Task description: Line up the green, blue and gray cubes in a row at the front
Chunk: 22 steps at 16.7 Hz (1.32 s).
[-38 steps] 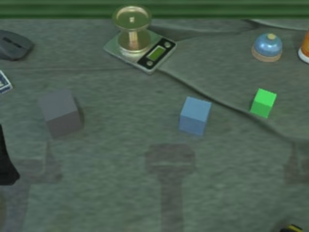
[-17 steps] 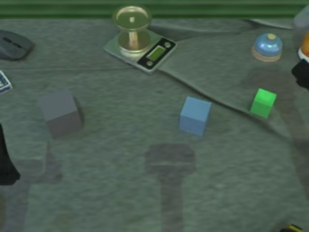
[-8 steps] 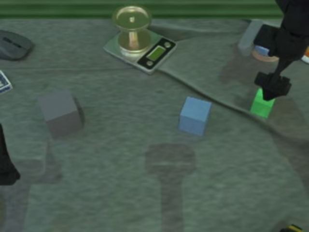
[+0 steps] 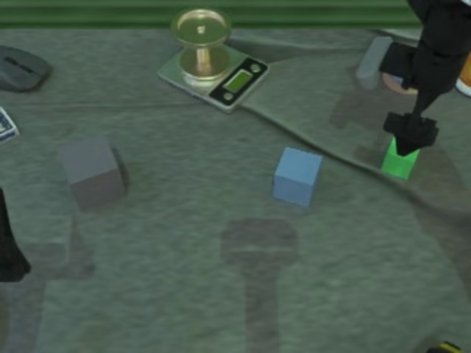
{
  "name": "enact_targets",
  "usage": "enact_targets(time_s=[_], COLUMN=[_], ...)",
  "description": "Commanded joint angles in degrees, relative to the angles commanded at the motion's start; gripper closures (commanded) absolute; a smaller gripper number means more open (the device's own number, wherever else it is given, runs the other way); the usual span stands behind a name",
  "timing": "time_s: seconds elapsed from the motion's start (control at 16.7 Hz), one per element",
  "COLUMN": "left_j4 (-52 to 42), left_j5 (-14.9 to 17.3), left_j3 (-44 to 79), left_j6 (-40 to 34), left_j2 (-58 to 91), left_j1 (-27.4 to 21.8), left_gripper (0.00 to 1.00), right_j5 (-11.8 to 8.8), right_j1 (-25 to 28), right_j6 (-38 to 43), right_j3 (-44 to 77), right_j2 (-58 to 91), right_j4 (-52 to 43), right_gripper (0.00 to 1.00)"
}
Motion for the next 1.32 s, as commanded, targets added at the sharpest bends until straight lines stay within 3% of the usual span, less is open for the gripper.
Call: enact_targets(time_s=[0.18, 0.54, 0.84, 1.32], left_j4=[0.0, 0.0, 0.0, 0.0], left_j5=[0.0, 0.0, 0.0, 0.0], left_j3=[0.0, 0.0, 0.0, 0.0], left_j6=[0.0, 0.0, 0.0, 0.0], left_j2=[0.0, 0.0, 0.0, 0.0], left_j1=[0.0, 0.0, 0.0, 0.0], left_gripper=[0.0, 0.0, 0.0, 0.0], right_j5=[0.01, 0.04, 0.05, 0.05], right_j1=[0.24, 0.4, 0.42, 0.42], right_j6=[-0.11, 0.08, 0.07, 0.07], right_j3=[-2.11, -11.87, -12.94, -12.94], right_j2=[0.52, 3.95, 4.47, 4.47], right_j4=[2.29, 16.1, 17.33, 17.33], right_gripper=[0.0, 0.0, 0.0, 0.6])
